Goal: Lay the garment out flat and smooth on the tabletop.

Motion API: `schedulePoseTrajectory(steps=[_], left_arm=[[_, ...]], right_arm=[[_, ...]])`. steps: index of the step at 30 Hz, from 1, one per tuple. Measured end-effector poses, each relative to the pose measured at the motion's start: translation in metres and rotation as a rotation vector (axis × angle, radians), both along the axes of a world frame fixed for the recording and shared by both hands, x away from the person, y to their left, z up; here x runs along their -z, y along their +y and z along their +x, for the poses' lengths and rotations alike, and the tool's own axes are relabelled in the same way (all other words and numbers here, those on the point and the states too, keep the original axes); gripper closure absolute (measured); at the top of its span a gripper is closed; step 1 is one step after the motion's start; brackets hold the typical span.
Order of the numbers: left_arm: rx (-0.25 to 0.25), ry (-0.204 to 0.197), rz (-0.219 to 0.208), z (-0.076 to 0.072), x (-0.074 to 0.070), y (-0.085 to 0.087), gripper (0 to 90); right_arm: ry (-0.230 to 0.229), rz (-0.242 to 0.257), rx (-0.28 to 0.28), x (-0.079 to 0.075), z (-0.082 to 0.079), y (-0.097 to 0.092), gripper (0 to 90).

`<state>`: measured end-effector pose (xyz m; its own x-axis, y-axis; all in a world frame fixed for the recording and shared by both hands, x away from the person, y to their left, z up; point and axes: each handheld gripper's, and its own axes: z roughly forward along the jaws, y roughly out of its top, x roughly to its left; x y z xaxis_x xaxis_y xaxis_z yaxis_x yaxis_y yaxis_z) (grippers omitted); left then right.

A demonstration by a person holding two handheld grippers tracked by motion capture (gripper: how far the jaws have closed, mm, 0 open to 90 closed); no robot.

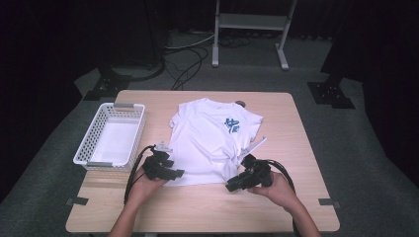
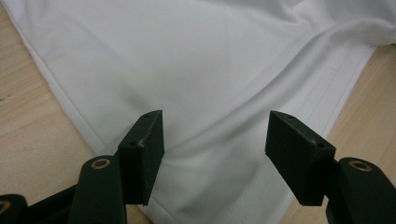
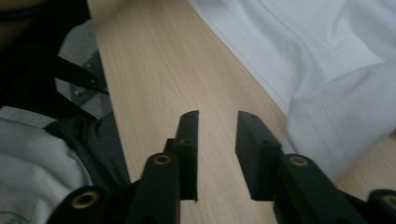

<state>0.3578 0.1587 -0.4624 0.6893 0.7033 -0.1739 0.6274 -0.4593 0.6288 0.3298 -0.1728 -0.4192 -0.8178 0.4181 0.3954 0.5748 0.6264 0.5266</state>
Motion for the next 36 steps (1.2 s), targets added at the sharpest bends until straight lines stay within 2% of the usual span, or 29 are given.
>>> schedulePoseTrajectory(steps=[2, 4, 7, 8, 10, 13, 14, 16, 17, 20, 22, 25, 28, 29, 31, 33, 34, 36], left_arm=[[0.000, -0.002, -0.002, 0.000, 0.000, 0.001, 37.4], [0.001, -0.004, 0.002, 0.001, 0.000, 0.002, 37.4], [-0.003, -0.007, 0.019, 0.001, -0.001, 0.005, 37.5], [-0.004, -0.009, 0.025, 0.001, -0.001, 0.006, 37.4], [-0.009, -0.013, 0.039, 0.001, -0.001, 0.009, 37.5], [-0.034, -0.019, 0.067, 0.002, -0.002, 0.014, 37.5], [-0.059, -0.024, 0.089, 0.003, -0.003, 0.017, 37.5], [-0.070, -0.019, 0.093, 0.004, -0.003, 0.018, 37.4], [-0.070, -0.019, 0.093, 0.004, -0.003, 0.018, 37.4], [-0.081, -0.027, 0.138, 0.005, -0.004, 0.016, 37.4], [-0.090, -0.034, 0.161, 0.007, -0.004, 0.016, 37.4], [-0.116, -0.035, 0.202, 0.008, -0.005, 0.016, 37.4], [-0.157, -0.029, 0.216, 0.011, -0.005, 0.016, 35.4], [-0.157, -0.029, 0.216, 0.011, -0.005, 0.016, 34.8], [-0.170, -0.030, 0.220, 0.013, -0.005, 0.015, 33.5], [-0.171, -0.029, 0.215, 0.012, -0.004, 0.015, 31.5], [-0.171, -0.029, 0.215, 0.012, -0.004, 0.015, 30.9], [-0.168, -0.026, 0.212, 0.012, -0.004, 0.015, 30.7]], right_arm=[[0.007, 0.011, 0.052, 0.004, 0.004, -0.006, 68.3], [0.005, 0.047, 0.151, 0.009, 0.010, -0.020, 67.5], [-0.007, 0.097, 0.255, 0.012, 0.016, -0.037, 66.5], [-0.001, 0.110, 0.272, 0.014, 0.017, -0.041, 65.0], [-0.005, 0.099, 0.294, 0.017, 0.018, -0.044, 63.5], [-0.003, 0.080, 0.310, 0.022, 0.020, -0.044, 62.1], [0.002, 0.071, 0.323, 0.026, 0.021, -0.042, 62.1], [0.013, 0.050, 0.322, 0.031, 0.022, -0.039, 62.1], [0.007, 0.030, 0.309, 0.033, 0.022, -0.036, 61.7], [-0.037, -0.018, 0.303, 0.036, 0.017, -0.031, 61.0], [-0.052, -0.013, 0.328, 0.037, 0.015, -0.033, 60.1], [-0.041, 0.017, 0.350, 0.039, 0.014, -0.037, 58.8], [-0.022, 0.029, 0.319, 0.043, 0.011, -0.032, 57.7], [-0.022, 0.029, 0.319, 0.043, 0.011, -0.032, 57.7], [-0.018, 0.023, 0.284, 0.047, 0.007, -0.021, 57.4], [-0.033, 0.016, 0.281, 0.048, 0.005, -0.014, 65.3], [-0.038, 0.007, 0.275, 0.049, 0.005, -0.012, 72.7], [-0.075, -0.027, 0.257, 0.048, 0.003, -0.008, 83.2]])
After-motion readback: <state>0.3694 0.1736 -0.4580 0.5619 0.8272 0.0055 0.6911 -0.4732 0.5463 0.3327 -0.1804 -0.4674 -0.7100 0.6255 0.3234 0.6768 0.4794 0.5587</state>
